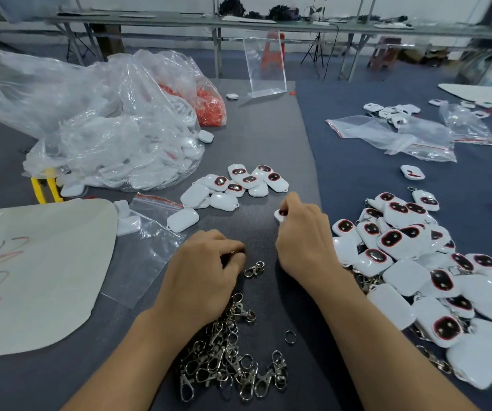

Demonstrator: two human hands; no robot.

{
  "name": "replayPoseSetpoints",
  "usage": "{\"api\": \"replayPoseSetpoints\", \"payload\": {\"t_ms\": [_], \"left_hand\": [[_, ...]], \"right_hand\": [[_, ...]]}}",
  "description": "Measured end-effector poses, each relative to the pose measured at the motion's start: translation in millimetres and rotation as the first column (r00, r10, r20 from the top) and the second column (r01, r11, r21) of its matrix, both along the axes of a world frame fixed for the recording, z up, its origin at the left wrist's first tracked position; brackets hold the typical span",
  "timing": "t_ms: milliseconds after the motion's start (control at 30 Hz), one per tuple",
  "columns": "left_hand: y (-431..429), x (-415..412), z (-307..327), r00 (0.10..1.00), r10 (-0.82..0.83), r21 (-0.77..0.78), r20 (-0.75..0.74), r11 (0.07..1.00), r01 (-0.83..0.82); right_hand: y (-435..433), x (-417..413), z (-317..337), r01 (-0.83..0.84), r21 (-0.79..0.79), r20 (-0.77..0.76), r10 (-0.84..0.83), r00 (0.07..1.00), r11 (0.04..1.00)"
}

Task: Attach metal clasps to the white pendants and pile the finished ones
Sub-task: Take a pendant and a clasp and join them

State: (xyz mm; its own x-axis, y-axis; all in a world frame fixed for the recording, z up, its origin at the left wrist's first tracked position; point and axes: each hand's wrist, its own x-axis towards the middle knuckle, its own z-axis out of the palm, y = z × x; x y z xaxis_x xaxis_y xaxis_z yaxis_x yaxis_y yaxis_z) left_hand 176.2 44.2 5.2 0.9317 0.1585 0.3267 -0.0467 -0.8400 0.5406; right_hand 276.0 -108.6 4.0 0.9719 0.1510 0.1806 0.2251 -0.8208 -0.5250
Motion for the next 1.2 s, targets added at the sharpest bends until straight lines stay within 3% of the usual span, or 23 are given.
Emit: {"api": "replayPoseSetpoints", "payload": {"t_ms": [100,233,367,467,600,767,900,1100,1200], "left_hand": [[5,1,-3,0.999,-0.003,0.018,-0.045,1.0,0.004],[8,4,-5,0.997,-0.006,0.016,-0.071,1.0,0.007],[10,6,-4,0.999,-0.024,0.0,-0.043,1.0,0.024],[10,7,-5,1.0,-0.006,0.04,0.008,0.999,0.006],[8,9,-6,1.0,0.018,0.037,0.023,0.999,-0.019],[3,7,-1,0.993,0.074,-0.18,0.091,0.982,-0.057],[-1,4,1,0.99,0.101,-0.347,0.095,0.936,-0.063],[1,7,0,0.999,-0.011,-0.641,0.053,0.766,0.043],[2,5,0,0.998,-0.028,-0.68,0.051,0.731,0.055]], "right_hand": [[-10,-24,2,-0.121,-0.011,-0.056,0.12,0.991,0.993],[-22,-32,5,-0.14,-0.026,0.027,0.14,0.99,0.99],[-21,-30,6,-0.19,0.022,0.008,0.19,0.982,0.982],[-16,-32,5,-0.208,0.15,0.057,0.202,0.978,0.967],[-12,-31,4,-0.166,0.342,0.004,0.175,0.984,0.925],[-9,-35,6,-0.113,0.491,-0.032,0.148,0.988,0.864],[-7,-40,10,-0.098,0.651,-0.167,0.268,0.949,0.752],[-6,-45,13,-0.152,0.684,-0.227,0.406,0.885,0.714],[-8,-45,14,-0.152,0.679,-0.237,0.411,0.88,0.718]]}}
